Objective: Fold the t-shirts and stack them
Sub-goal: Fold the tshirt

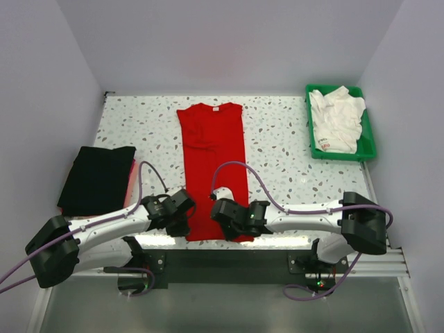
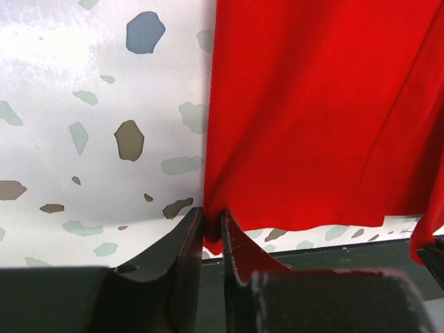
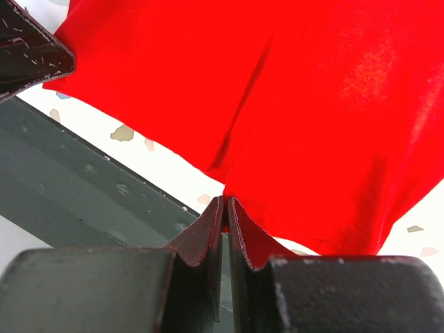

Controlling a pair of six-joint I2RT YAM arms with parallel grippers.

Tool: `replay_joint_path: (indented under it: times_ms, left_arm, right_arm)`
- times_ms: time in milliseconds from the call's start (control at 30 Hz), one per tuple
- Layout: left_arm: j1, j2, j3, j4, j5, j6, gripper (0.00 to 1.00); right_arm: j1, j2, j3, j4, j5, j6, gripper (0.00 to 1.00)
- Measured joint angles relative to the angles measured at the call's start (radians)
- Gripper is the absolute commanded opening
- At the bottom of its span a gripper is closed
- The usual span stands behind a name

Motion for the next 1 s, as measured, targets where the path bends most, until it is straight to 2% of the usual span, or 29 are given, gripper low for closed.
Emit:
replay_joint_path:
  times_ms: [100,233,400,567,633,767,867,1000]
  left_arm:
    - [0.0,0.0,0.0,0.0,0.0,0.0,0.21]
    - [0.0,-0.001,0.0,-0.001,0.0,0.0,0.25]
    - [0.0,-0.023,0.0,-0.021,-0.01,-0.004,0.44]
    - [0.0,-0.074,0.0,-0.063,-0.038,-0.032,0.6]
    - [0.0,-0.097,0.001,-0.07,-0.047,-0.045,0.61]
    - [0.005,-0.14,0.005,-0.078,-0.066,-0.051,0.61]
    - [0.049,-0.174,0.035,-0.081,-0.082,-0.038,0.63]
    - [0.127,-0.167,0.079,-0.061,-0.085,0.002,0.63]
  right_arm:
    - [0.0,0.016,0.009,0.003,-0.014,0.0,0.13]
    - [0.0,0.043,0.017,0.014,-0.019,0.003,0.35]
    - [0.0,0.023,0.015,0.018,-0.021,0.01,0.55]
    - [-0.025,-0.133,-0.01,-0.035,0.022,0.029,0.54]
    - [-0.083,-0.233,-0.052,-0.044,0.029,0.039,0.54]
    - [-0.286,-0.421,-0.19,-0.056,0.011,0.045,0.54]
    - [-0.382,-0.45,-0.23,-0.083,-0.021,0.034,0.53]
    - [-0.441,-0.43,-0.231,-0.083,-0.079,0.011,0.53]
